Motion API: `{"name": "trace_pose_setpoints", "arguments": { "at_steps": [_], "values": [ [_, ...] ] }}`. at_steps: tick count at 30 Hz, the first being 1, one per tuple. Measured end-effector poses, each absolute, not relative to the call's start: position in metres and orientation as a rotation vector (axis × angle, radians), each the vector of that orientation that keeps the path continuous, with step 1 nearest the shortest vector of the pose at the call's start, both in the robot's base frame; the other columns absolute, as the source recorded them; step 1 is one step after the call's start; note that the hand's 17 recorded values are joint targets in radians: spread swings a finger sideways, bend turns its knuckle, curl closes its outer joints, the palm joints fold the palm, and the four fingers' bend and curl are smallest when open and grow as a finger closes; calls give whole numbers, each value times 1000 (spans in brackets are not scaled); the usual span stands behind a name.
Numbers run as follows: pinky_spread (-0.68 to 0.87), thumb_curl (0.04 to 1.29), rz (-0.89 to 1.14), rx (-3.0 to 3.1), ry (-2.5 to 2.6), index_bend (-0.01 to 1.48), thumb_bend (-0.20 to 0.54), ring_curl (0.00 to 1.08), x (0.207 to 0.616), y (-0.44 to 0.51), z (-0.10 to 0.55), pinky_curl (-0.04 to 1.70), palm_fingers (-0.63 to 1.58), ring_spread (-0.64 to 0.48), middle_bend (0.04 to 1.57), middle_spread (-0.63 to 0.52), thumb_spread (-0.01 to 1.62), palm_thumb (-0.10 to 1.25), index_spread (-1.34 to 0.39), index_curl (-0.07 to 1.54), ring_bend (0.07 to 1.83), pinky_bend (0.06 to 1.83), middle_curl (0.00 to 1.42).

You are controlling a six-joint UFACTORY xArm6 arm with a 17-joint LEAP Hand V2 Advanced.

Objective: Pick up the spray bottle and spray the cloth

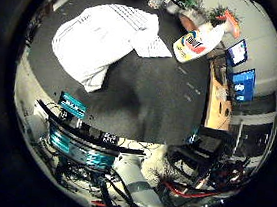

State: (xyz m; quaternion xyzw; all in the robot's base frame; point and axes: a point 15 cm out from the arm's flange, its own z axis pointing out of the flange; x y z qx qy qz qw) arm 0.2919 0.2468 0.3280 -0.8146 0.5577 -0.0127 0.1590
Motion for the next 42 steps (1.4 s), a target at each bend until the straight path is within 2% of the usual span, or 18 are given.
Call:
{"name": "trace_pose_setpoints", "arguments": {
  "at_steps": [29, 42],
  "values": [
    [643, 479, -56, -2303, 1581, 171, -24, 247, 295, 245, 337, 229, 199, 329, 192, 214, 1026, 638, -136, 303, 255, 656, 305],
    [643, 474, -230, -2139, 1613, 172, -28, 246, 340, 173, 393, 230, 212, 330, 191, 207, 1027, 620, -151, 304, 257, 657, 302]
  ]
}}
